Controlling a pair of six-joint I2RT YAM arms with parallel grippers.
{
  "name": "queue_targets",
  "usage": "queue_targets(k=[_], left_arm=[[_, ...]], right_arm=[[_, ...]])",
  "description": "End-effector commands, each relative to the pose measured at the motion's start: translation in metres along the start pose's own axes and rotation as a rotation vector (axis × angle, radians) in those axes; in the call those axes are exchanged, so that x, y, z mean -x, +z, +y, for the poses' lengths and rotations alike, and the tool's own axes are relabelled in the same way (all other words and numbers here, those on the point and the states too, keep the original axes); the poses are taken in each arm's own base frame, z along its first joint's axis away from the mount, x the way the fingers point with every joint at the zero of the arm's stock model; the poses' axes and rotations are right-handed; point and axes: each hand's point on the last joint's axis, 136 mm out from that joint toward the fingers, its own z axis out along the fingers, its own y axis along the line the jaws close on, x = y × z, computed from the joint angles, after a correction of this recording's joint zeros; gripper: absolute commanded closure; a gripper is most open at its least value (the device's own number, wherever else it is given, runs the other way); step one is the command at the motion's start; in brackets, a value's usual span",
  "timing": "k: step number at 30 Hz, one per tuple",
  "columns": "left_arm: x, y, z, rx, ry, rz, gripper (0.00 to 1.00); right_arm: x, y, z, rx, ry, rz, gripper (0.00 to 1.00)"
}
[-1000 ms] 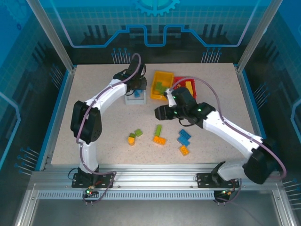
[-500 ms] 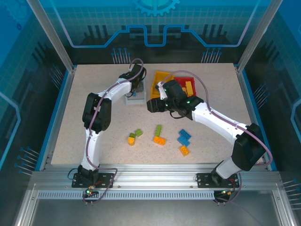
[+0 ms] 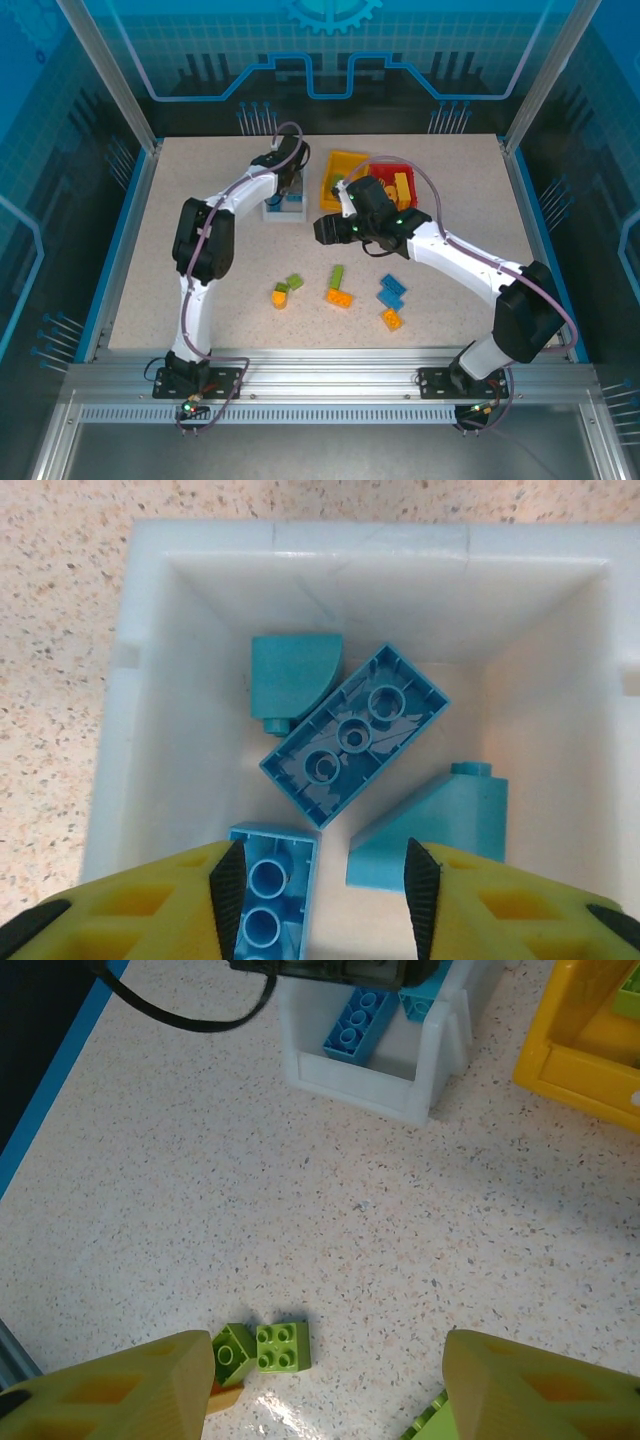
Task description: Sort the legos into containers by color
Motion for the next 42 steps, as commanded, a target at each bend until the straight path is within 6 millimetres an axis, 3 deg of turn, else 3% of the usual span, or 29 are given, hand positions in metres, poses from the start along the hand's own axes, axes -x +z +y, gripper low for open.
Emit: queue_targets(k=[1, 5, 9, 12, 15, 19, 23, 30, 37, 42], left_arm=[[0.028, -0.049, 0.004, -0.053, -0.062, -0.08, 0.51], [0.038, -0.095, 0.007, -0.11, -0.118, -0.134, 0.51], [0.024, -0.143, 0.011, -0.213, -0.184, -0.146, 0.51], [-0.006, -0.174, 0.019, -0.253, -0.189, -0.127, 0.5], [-0.046, -0.201, 0.035, -0.294, -0.225, -0.087, 0.49], [-0.096, -0.229, 0.065, -0.305, -0.251, -0.047, 0.47], [-0.129, -0.259, 0.083, -0.372, -0.263, -0.058, 0.45], [-0.154, -0.284, 0.105, -0.411, -0.306, -0.123, 0.44], [-0.157, -0.289, 0.107, -0.424, -0.32, -0.121, 0.44], [-0.159, -0.29, 0.106, -0.433, -0.318, -0.113, 0.44]], right_arm=[[0.005, -0.011, -0.001, 0.004, 0.005, -0.033, 0.37], [-0.004, -0.016, -0.011, -0.022, 0.007, -0.018, 0.37], [-0.033, -0.013, -0.014, -0.072, -0.03, 0.057, 0.38], [-0.061, -0.005, 0.011, -0.048, -0.091, 0.126, 0.37], [-0.096, 0.01, 0.053, -0.005, -0.225, 0.2, 0.32], [-0.135, 0.031, 0.068, -0.06, -0.22, 0.367, 0.29], [-0.165, 0.044, 0.088, -0.1, -0.147, 0.489, 0.27], [-0.179, 0.07, 0.108, -0.166, -0.028, 0.58, 0.24], [-0.178, 0.093, 0.093, -0.257, 0.064, 0.619, 0.23], [-0.172, 0.111, 0.092, -0.244, 0.107, 0.618, 0.28]])
